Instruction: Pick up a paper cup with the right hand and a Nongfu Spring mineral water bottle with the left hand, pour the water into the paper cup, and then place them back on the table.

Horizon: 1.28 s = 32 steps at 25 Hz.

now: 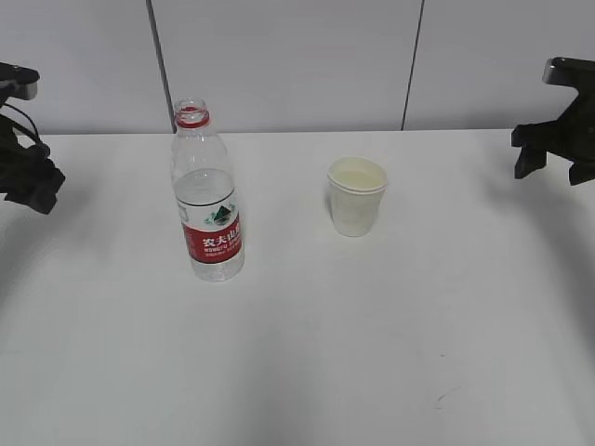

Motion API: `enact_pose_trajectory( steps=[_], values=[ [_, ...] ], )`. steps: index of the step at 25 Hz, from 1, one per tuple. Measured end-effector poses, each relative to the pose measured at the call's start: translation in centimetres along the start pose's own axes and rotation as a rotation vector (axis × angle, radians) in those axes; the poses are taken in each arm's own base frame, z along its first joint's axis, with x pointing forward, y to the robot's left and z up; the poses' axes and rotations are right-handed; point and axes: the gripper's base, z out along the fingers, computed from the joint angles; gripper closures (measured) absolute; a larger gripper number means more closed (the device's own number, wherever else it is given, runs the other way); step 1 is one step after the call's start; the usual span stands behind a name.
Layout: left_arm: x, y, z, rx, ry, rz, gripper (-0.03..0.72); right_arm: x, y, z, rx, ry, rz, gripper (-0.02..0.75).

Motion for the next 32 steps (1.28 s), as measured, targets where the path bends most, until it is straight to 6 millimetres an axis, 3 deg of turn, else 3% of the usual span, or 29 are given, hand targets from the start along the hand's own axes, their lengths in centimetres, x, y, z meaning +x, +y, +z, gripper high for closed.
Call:
enact_pose_trajectory(
  steps=[8,16,23,32],
  values=[
    [-0.5,0.7,-2.1,-0.004,0.151,-0.094,0.195,-1.5,0.5,-2.8,-0.025,0.122,-0.045,0.148],
    [-1.5,1.3,-3.8,0.094,0.170,-0.231,0.195,-2.0,0.7,-4.7,-0.039,0.223,-0.094,0.148],
    [-0.4,3.5,-3.7,0.072,0.267,-0.274,0.195,-2.6,1.0,-6.3,-0.065,0.269,-0.131,0.148],
    [-0.1,3.7,-3.7,0.054,0.305,-0.258,0.195,-3.1,2.0,-7.1,-0.078,0.244,-0.189,0.148]
  ],
)
